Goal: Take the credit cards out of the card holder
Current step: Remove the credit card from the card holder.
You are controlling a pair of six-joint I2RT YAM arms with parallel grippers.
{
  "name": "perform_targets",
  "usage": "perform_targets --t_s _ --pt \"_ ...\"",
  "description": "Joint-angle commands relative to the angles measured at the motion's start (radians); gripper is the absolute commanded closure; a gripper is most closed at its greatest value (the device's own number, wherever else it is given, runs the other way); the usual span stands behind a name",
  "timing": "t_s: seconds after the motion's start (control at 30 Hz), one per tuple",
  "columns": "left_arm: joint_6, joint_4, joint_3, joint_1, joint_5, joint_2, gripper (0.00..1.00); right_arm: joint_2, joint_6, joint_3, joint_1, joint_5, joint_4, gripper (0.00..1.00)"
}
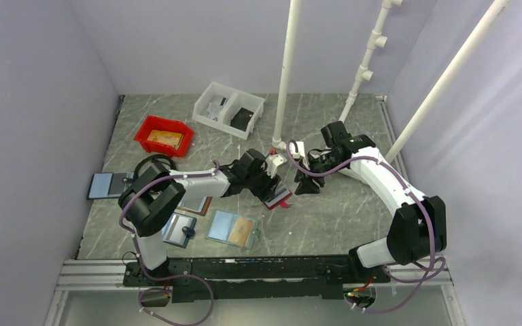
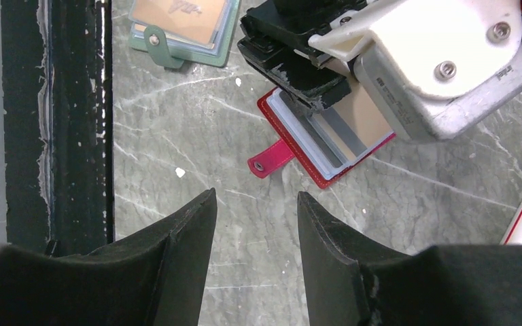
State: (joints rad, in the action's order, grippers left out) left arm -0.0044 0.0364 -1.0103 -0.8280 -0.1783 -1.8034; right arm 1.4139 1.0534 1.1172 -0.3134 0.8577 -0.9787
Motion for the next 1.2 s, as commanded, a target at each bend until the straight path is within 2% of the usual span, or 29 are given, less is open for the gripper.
perform_targets --t_s 0.0,0.2,0.37,0.6,0.73,0.9,1.17 --pt "-0.124 0.008 0.026 0.016 -0.042 0.049 0.58 0.013 -0.027 0.01 0.004 0.035 0.042 0.5" --pt "-0.338 0.095 0.097 0.085 -0.192 0.101 0.6 0.038 -0.141 -0.028 -0.034 -0.01 0.153 0.5" --pt "-0.387 0.106 0.119 0.104 -0.211 0.123 0.6 0.06 -0.261 -0.049 -0.089 -0.063 0.255 0.53" --pt "-0.413 0.062 0.126 0.154 -0.149 0.136 0.65 0.091 -0.497 -0.082 -0.102 -0.1 0.44 0.57" --pt "-0.387 0.014 0.118 0.161 -0.086 0.146 0.67 0.105 -0.576 -0.096 -0.108 -0.1 0.505 0.58" --pt "-0.395 0.002 0.137 0.184 -0.03 0.18 0.72 0.132 -0.605 -0.091 -0.118 -0.091 0.526 0.59" --pt "-0.371 -0.034 0.129 0.206 0.014 0.22 0.73 0.149 -0.61 -0.081 -0.125 -0.085 0.52 0.58"
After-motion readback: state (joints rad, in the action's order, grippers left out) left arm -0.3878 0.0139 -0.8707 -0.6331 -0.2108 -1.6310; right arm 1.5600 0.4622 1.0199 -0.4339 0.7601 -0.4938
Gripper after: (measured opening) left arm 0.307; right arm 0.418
